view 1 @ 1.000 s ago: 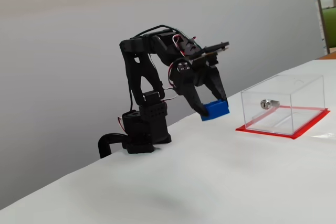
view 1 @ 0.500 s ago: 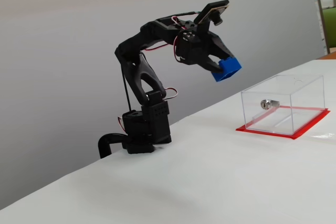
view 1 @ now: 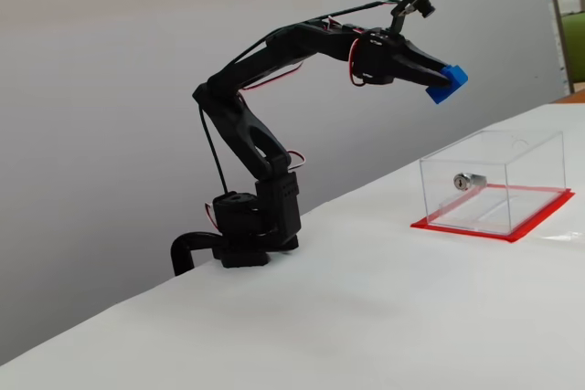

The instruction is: Pick the blue lego brick and place it into the transparent box

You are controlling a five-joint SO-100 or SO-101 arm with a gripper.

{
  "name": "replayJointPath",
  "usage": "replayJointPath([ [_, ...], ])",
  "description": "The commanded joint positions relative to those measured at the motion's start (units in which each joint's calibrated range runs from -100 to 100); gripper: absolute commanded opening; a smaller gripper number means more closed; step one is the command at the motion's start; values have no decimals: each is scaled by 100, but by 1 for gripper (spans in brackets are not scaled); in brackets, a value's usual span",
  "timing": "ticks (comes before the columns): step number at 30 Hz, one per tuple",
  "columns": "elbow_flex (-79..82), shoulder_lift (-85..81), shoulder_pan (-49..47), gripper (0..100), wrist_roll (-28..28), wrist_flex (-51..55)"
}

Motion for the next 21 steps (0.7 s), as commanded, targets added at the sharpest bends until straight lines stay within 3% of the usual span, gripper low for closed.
replayJointPath([
  [1,-290,-105,-582,8,14,8],
  [21,-660,795,-3332,9,19,-1],
])
